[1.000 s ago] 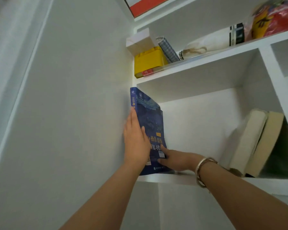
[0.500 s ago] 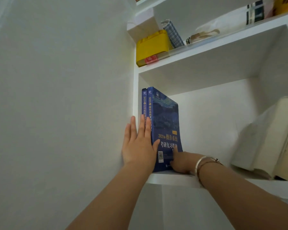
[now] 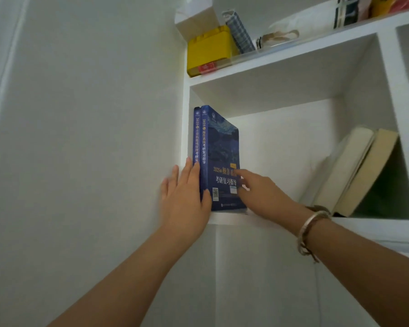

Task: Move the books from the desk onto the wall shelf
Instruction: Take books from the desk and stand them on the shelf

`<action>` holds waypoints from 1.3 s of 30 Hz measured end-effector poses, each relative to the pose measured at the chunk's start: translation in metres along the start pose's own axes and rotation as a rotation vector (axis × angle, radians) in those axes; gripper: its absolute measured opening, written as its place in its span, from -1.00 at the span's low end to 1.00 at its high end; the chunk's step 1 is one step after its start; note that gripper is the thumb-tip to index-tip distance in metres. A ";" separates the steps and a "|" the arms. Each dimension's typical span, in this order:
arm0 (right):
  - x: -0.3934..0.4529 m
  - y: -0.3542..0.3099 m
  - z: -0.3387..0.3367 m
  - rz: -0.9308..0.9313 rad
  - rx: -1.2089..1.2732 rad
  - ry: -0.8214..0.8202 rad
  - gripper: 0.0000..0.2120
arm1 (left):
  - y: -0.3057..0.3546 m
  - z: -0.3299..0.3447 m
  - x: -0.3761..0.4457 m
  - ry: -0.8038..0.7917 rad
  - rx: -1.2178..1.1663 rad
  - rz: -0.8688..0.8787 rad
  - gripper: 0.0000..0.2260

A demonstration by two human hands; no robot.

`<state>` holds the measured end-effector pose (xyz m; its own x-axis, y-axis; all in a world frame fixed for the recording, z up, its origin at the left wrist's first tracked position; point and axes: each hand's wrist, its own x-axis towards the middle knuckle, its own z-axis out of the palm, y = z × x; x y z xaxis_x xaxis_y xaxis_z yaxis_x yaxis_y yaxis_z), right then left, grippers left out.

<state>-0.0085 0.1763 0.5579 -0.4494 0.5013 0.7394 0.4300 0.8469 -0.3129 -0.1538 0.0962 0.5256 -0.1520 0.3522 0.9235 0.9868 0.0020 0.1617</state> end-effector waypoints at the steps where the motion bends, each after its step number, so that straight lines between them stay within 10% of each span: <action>1: -0.018 -0.007 -0.005 -0.012 0.102 0.041 -0.60 | 0.004 -0.003 -0.011 0.008 -0.064 -0.005 -0.52; 18: -0.371 0.090 0.046 0.556 0.302 -0.412 -0.69 | 0.084 0.033 -0.395 -0.645 -0.389 -0.328 -0.82; 24: -0.454 0.121 0.096 0.958 0.322 -0.587 -0.76 | 0.090 0.068 -0.516 -1.106 -0.286 -0.590 -0.42; 30: -0.497 0.142 0.115 1.406 0.357 -0.521 -0.83 | 0.122 0.085 -0.560 -1.372 -0.264 -0.648 -0.10; 39: -0.519 0.162 0.134 1.734 0.841 -0.371 -0.54 | 0.130 0.091 -0.586 -1.382 -0.248 -0.555 -0.22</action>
<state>0.1892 0.0768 0.0437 -0.1861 0.6567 -0.7309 0.1448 -0.7174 -0.6814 0.0688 -0.0248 -0.0260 -0.1820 0.9382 -0.2945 0.7678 0.3227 0.5535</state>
